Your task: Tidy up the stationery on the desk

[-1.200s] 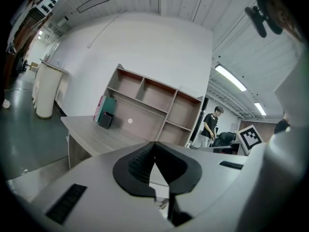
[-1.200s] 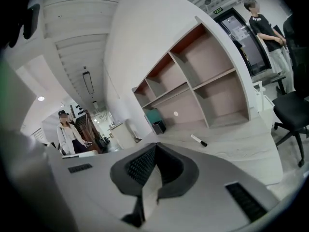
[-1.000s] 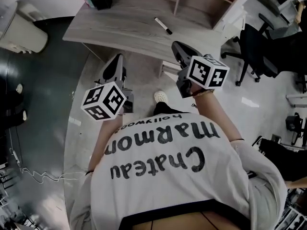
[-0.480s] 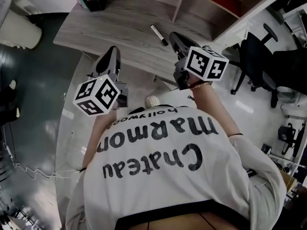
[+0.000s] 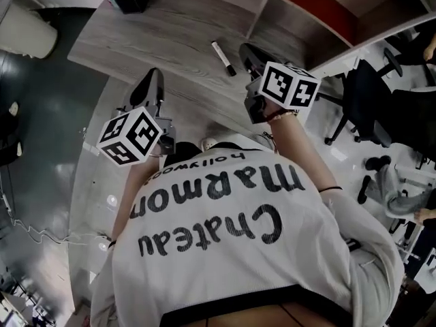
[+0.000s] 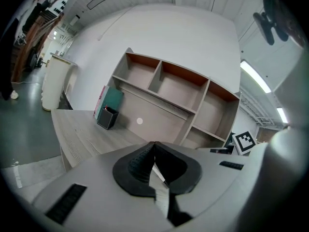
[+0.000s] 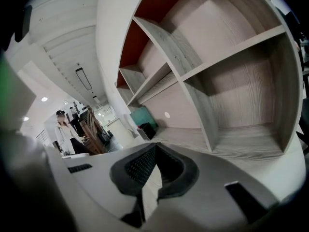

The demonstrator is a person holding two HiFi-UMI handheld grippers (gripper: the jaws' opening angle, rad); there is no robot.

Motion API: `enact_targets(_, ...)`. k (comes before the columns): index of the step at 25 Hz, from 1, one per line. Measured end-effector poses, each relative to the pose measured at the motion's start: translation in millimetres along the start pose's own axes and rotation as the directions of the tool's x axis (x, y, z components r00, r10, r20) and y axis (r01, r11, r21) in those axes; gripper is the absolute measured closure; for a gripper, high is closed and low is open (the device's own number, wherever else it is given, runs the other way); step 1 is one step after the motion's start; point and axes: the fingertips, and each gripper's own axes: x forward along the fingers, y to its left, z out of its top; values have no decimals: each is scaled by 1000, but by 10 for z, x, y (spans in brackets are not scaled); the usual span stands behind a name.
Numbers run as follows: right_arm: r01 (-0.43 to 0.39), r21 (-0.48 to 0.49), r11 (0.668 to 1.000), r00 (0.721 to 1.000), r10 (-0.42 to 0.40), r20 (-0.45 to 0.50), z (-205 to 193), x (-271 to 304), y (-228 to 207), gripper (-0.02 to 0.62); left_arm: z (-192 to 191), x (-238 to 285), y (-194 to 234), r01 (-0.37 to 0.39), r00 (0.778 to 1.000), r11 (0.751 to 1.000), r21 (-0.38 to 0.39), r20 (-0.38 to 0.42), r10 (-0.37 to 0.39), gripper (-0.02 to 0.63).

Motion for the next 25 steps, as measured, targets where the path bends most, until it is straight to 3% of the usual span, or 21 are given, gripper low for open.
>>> enact_targets(9, 44, 31, 999, 992, -40, -123, -285, 342, -418, 584, 101, 182, 73, -39, 999, 999, 2, -10, 39, 591)
enact_targets(14, 59, 50, 997, 978, -48, -204, -565, 476, -530, 584, -25, 193, 170, -76, 995, 997, -3, -61, 76, 591)
enact_targets(25, 109, -7, 994, 937, -105, -332, -1054, 637, -701, 584, -210, 111, 430, -142, 986, 989, -44, -94, 137, 591)
